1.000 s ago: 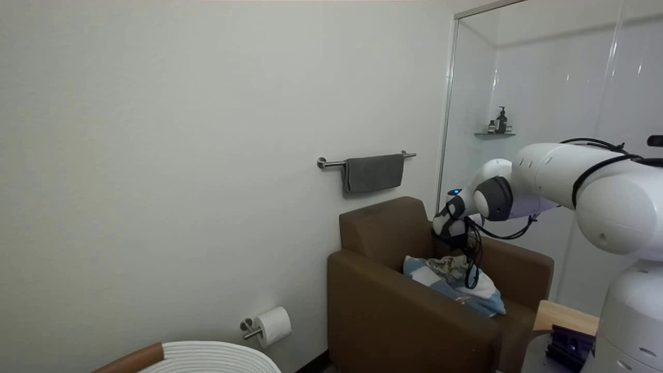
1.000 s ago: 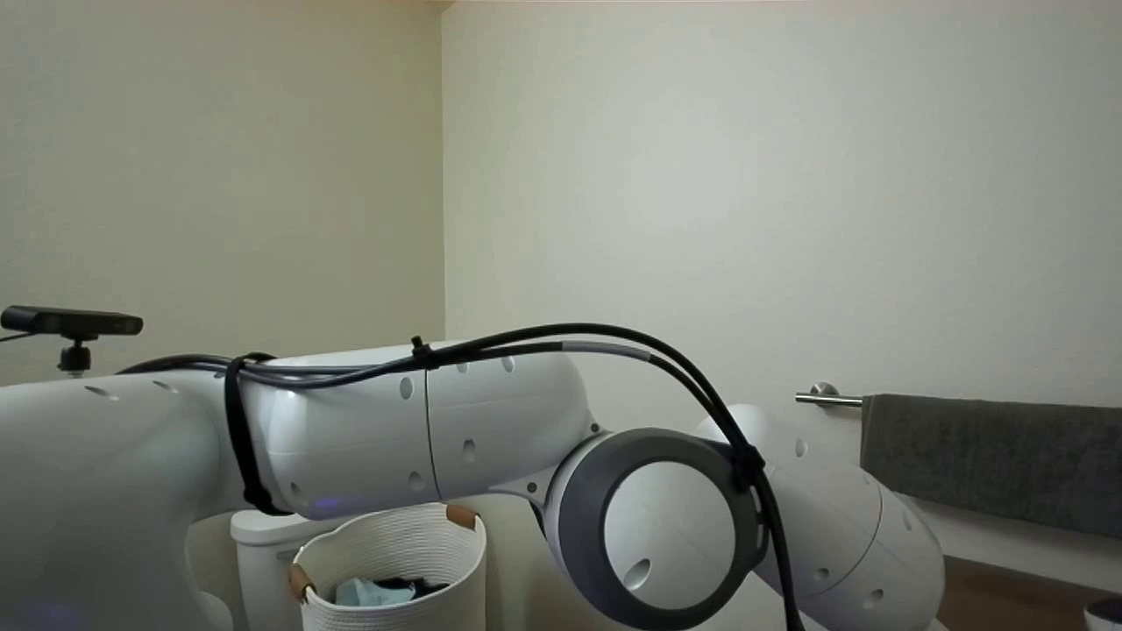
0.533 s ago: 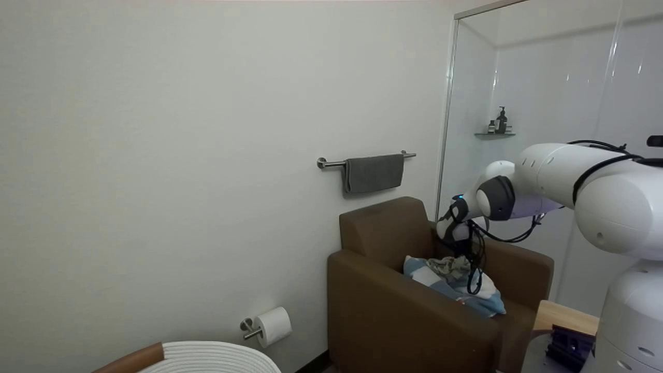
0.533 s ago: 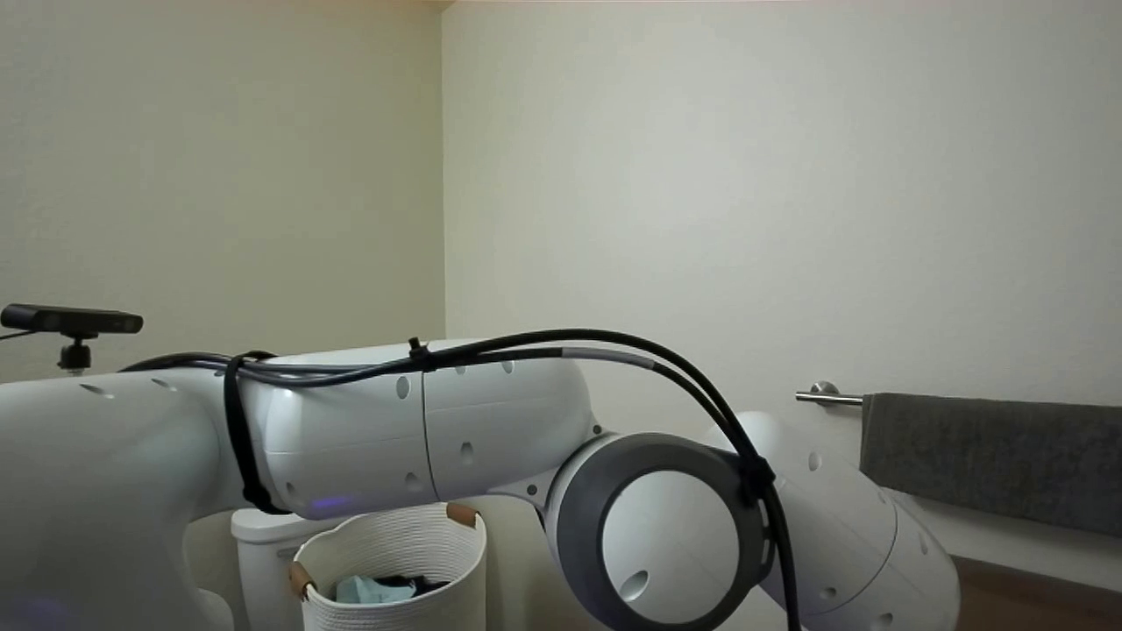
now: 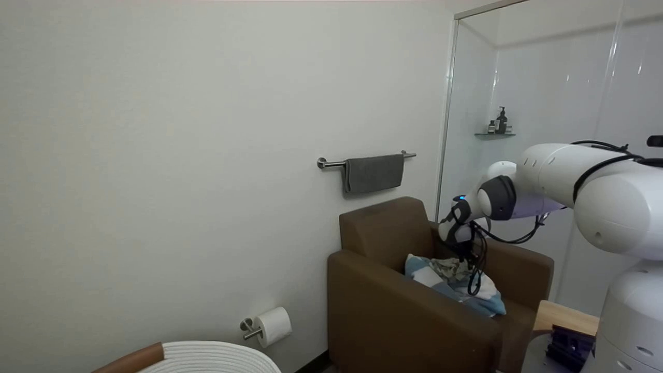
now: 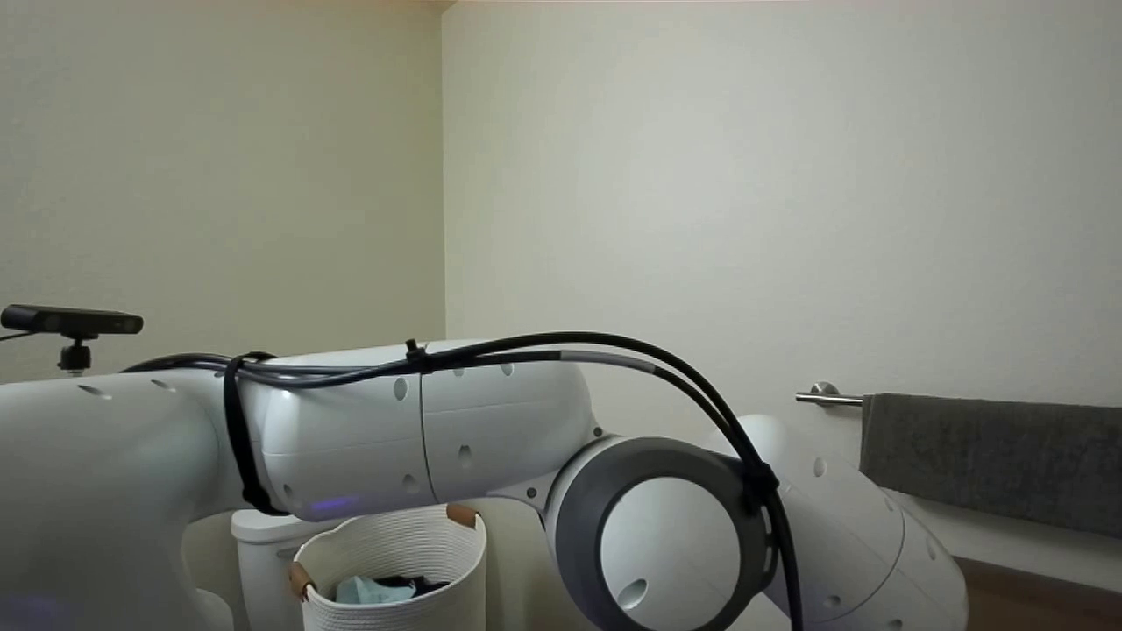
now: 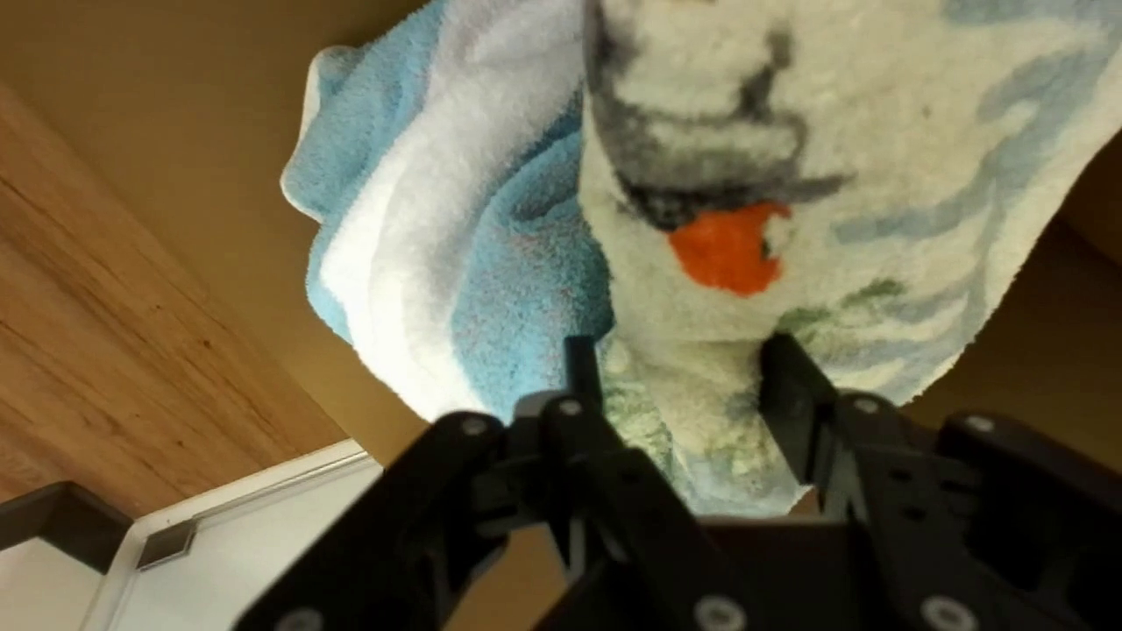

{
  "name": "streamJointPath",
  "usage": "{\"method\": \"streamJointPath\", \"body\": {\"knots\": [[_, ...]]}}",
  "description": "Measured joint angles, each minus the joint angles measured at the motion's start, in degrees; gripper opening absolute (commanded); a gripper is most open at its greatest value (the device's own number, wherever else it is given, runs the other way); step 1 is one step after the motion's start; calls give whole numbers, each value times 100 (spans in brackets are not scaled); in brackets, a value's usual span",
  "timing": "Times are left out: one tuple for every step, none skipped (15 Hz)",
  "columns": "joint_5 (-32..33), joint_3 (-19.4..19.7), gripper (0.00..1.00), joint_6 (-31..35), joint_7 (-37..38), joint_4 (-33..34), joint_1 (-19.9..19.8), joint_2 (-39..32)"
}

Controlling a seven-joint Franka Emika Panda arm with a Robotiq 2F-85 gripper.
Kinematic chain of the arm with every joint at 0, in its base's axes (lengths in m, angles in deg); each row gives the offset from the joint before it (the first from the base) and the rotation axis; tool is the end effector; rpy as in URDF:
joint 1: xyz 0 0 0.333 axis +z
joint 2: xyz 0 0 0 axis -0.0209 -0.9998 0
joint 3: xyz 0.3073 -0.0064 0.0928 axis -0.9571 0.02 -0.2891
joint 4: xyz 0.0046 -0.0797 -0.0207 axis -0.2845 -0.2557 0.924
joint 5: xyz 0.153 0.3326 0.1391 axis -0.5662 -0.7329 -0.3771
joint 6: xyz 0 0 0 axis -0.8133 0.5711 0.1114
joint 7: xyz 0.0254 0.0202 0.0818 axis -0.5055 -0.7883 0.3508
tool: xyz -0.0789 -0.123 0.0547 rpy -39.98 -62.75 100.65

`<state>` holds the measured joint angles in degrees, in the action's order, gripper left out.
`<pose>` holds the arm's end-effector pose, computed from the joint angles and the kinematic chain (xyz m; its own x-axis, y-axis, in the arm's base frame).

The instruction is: Put the towels in the laundry hamper

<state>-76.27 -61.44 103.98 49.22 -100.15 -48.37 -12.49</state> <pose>0.4176 -0.6567 -0.0619 -0.5094 -0.8044 0.3058 -0.8580 0.5020 -0.1087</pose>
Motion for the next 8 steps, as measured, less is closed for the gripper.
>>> {"method": "streamJointPath", "body": {"knots": [[30, 0, 13, 24, 71, 0, -11, 0], [56, -1, 10, 43, 129, 0, -26, 0], [84, -5, 8, 54, 170, 0, -42, 0], [110, -9, 7, 60, 217, 0, -59, 0], [134, -12, 4, 66, 265, 0, -73, 0], [159, -18, 5, 71, 291, 0, -85, 0], [194, -34, 6, 75, 315, 0, -100, 1], [227, -56, 8, 76, 325, 0, -117, 1]]}}
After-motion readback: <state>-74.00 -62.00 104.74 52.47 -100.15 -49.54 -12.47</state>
